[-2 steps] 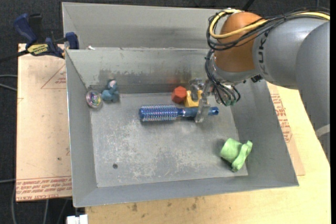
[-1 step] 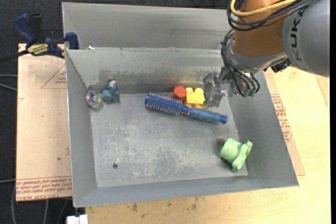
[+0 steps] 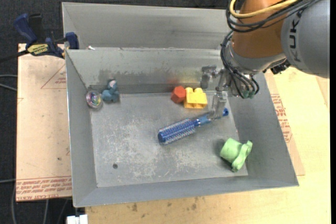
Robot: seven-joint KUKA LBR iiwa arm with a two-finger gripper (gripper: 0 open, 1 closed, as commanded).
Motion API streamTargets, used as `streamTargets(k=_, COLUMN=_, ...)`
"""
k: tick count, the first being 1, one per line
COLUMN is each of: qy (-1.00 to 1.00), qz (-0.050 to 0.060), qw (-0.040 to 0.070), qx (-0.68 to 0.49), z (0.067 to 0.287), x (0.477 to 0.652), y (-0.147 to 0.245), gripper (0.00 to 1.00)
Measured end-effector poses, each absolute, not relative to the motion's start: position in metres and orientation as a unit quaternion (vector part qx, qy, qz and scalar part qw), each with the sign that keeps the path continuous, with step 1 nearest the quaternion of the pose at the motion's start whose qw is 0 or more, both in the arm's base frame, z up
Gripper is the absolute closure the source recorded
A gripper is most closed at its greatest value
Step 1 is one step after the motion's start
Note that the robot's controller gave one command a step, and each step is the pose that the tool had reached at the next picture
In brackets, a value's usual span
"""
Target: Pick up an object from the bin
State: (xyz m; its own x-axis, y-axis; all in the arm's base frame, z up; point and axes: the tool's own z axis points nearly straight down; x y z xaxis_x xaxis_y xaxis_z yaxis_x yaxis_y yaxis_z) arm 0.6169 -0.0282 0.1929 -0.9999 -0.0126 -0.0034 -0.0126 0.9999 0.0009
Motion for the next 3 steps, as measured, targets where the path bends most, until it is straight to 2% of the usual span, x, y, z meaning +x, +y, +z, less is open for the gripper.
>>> streamTargets(k=1, qy=0.999, qz=0.001, qw=-0.003, qx=-0.039, z=0.069, x=0.607, y=-0.008, gripper=0.00)
streamTargets(k=2, qy=0.999, qz=0.000, qw=0.001, qx=-0.039, z=0.071, x=0.609, y=-0.009, gripper=1.00)
streamTargets(k=3, qy=1.000, qz=0.000, qw=0.005, qx=-0.027, z=0.174, x=0.591, y=-0.017, gripper=1.00)
